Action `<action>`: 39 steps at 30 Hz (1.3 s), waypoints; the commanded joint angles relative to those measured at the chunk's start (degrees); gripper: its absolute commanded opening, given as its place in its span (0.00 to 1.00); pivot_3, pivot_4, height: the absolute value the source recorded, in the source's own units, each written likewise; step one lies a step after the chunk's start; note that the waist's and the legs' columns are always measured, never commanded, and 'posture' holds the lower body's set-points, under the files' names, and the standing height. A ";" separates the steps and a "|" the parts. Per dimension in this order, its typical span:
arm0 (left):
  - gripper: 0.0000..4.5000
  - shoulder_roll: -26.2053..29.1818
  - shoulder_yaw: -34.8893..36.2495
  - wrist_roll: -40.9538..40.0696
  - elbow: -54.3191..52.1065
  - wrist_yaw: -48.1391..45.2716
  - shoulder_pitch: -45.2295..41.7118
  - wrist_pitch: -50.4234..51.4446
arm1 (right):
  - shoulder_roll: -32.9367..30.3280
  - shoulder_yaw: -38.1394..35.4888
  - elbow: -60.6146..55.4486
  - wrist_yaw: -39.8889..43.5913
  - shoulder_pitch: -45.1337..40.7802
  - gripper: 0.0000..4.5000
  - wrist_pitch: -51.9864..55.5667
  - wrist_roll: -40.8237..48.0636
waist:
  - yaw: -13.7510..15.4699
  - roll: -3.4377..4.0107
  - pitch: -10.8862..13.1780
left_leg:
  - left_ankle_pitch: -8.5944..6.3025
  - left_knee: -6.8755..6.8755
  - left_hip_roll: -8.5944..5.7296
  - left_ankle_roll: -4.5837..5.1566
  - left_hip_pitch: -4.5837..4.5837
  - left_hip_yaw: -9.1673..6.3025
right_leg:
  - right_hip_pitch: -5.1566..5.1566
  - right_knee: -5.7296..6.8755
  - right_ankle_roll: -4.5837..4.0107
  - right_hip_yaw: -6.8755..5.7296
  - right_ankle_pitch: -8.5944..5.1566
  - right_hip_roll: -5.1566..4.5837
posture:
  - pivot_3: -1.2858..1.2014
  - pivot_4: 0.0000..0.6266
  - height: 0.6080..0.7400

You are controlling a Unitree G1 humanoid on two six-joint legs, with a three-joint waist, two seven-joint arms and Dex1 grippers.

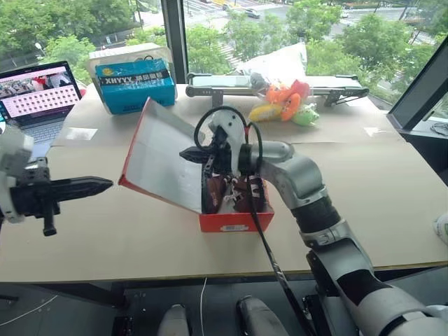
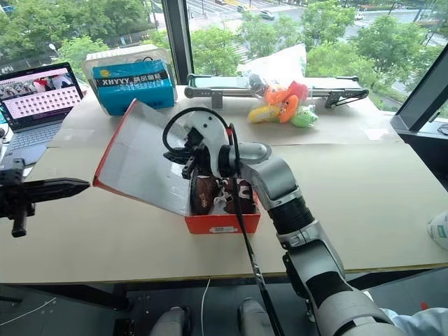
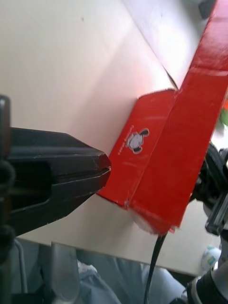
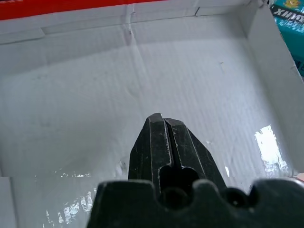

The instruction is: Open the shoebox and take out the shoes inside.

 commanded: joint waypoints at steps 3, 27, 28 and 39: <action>0.00 1.98 2.61 0.95 1.09 -2.81 0.20 -1.22 | -0.05 -1.00 -2.25 -0.02 1.26 0.00 -0.61 -0.16 | -0.01 0.00 0.00 | 0.00 0.00 0.00 0.00 -0.04 0.00 | -0.05 0.00 0.00 -0.01 0.00 0.00 | 0.52 0.24 0.97; 0.00 -9.48 -16.04 4.37 -4.56 3.93 -5.89 -6.55 | -11.34 -10.39 -31.83 -18.87 6.11 0.32 42.81 1.78 | -0.07 -0.04 -0.02 | 0.01 0.22 -0.03 0.01 -0.38 -0.01 | -0.74 0.87 -0.13 0.15 -0.13 0.13 | 0.52 0.24 0.97; 0.00 -9.49 -16.49 4.39 -4.36 3.96 -6.33 -6.64 | -9.24 -11.29 -33.13 -21.06 5.86 0.39 46.22 1.23 | -0.06 -0.05 -0.02 | 0.01 0.23 -0.03 0.01 -0.40 -0.01 | -0.76 0.87 -0.13 0.16 -0.13 0.13 | 0.52 0.24 0.97; 0.00 -9.60 -18.52 4.14 -3.76 4.39 -8.48 -6.42 | -14.77 2.04 -40.23 -29.94 3.57 0.99 54.66 -2.76 | 0.02 -0.05 -0.02 | 0.01 0.38 -0.05 0.02 -0.54 -0.02 | -0.77 0.83 -0.08 0.13 -0.12 0.08 | 0.52 0.24 0.97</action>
